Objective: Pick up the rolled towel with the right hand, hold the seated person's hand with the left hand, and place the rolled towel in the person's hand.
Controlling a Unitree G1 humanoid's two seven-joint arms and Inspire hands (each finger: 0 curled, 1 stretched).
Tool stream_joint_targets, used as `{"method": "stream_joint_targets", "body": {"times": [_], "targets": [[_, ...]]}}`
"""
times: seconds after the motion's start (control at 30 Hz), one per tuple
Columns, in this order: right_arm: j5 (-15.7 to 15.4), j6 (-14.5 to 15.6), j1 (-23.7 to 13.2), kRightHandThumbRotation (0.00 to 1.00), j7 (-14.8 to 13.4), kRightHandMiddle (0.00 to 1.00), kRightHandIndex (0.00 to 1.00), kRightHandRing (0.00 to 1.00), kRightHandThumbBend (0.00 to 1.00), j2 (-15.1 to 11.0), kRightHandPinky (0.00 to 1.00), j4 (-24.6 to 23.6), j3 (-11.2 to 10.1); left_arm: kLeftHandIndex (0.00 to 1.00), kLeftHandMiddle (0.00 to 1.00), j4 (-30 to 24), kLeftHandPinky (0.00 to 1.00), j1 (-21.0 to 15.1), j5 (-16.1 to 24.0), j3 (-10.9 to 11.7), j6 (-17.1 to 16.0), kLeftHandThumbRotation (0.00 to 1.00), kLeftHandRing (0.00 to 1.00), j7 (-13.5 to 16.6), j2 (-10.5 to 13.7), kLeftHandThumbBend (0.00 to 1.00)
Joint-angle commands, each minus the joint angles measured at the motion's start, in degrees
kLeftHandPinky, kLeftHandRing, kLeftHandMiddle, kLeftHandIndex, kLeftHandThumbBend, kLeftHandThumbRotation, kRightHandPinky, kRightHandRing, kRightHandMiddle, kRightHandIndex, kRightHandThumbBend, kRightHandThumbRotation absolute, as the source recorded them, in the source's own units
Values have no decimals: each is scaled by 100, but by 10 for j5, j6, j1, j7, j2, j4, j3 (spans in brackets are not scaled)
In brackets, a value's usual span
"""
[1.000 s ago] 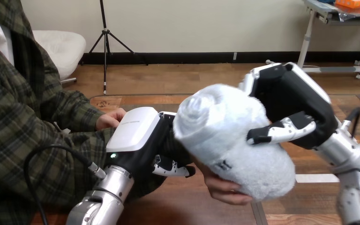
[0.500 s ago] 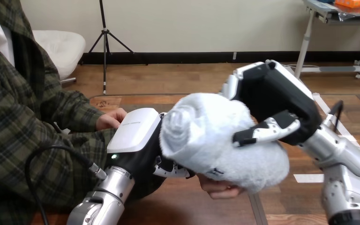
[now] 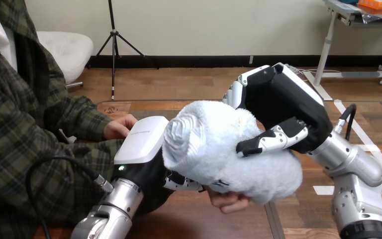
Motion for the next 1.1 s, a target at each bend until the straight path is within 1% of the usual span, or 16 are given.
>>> {"method": "stream_joint_targets", "body": {"times": [0.0,0.23,0.33,0.5,0.63,0.93,1.07], "targets": [[-5,-11,-40,0,2,25,27,20,73,14,14,8,10,49,47,-27,39,-13,-2,0,0,0,43,0,-4,94],[-2,-9,-36,0,2,24,26,20,74,17,14,4,10,49,47,-30,39,-10,-4,2,1,0,43,-4,-4,94],[3,-6,-35,0,7,24,26,20,73,20,14,4,9,49,47,-33,39,-9,-3,3,4,0,43,-8,-3,94],[5,2,-32,0,6,24,26,19,73,21,14,-1,10,49,47,-34,39,-8,-5,5,3,0,43,-9,-3,94],[4,-2,-30,0,5,24,26,19,74,22,14,-2,10,49,48,-35,40,-7,-5,7,2,0,43,-11,0,94],[9,13,-27,0,7,25,26,19,74,23,14,-7,9,49,48,-36,40,-6,-6,10,0,0,43,-10,3,94],[7,10,-25,0,6,25,26,19,74,22,14,-8,8,49,48,-35,40,-5,-6,11,-3,0,44,-7,4,94]]}}
